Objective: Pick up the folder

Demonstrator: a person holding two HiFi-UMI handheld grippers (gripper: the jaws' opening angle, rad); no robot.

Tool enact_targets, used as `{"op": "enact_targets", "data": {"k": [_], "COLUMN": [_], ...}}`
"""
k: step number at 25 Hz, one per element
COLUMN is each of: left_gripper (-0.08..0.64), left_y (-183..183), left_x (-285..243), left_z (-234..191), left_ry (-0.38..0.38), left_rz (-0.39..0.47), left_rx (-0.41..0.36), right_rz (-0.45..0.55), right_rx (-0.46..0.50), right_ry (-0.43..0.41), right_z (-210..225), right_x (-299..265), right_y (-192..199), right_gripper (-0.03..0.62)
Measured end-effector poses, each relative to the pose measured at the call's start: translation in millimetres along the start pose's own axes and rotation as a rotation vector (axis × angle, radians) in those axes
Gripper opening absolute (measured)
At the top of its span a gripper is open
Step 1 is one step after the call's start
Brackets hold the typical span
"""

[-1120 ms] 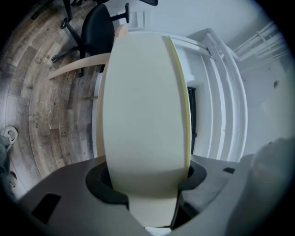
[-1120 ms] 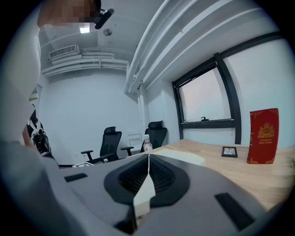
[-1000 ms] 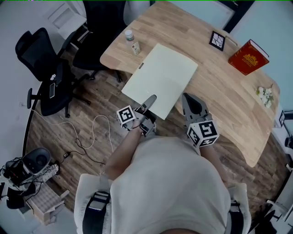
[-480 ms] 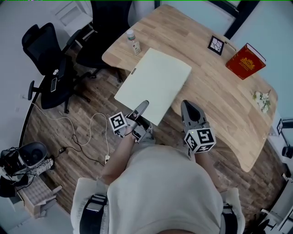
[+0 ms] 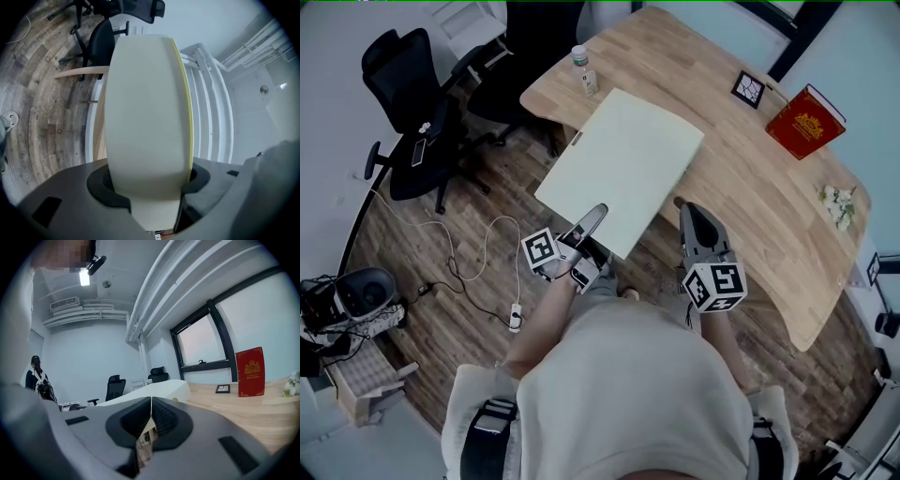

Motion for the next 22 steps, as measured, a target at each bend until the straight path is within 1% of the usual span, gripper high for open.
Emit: {"op": "enact_targets", "data": {"k": [4,9,22], "left_gripper": [0.284,0.284,0.284], "left_y": [16,35,69], "left_x": [11,24,64], "left_z": [3,9,26], "left_ry": [0.003,0.023,0.060], "left_rz": [0.007,0.035,0.062], "left_rx": [-0.008,0.001,-0.014], "right_rz": [0.005,0.005,0.026], "right_rx": [-0.002,-0.008,0.006], "right_ry": [-0.010,-0.018,-0.037], "right_z": [-4,-8,-27], "right_x": [17,37,77], "right_y": [6,15,31], "right_gripper": [0.020,0.020,0.020]}}
Point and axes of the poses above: the fingertips, and each gripper's own axes: x backward along the fingers, z to its right, y out of its underside, the point moved 3 cm from there along x, backward along the fingers, and after that the axes turned 9 degrees about -z, right-handed, at the moved point
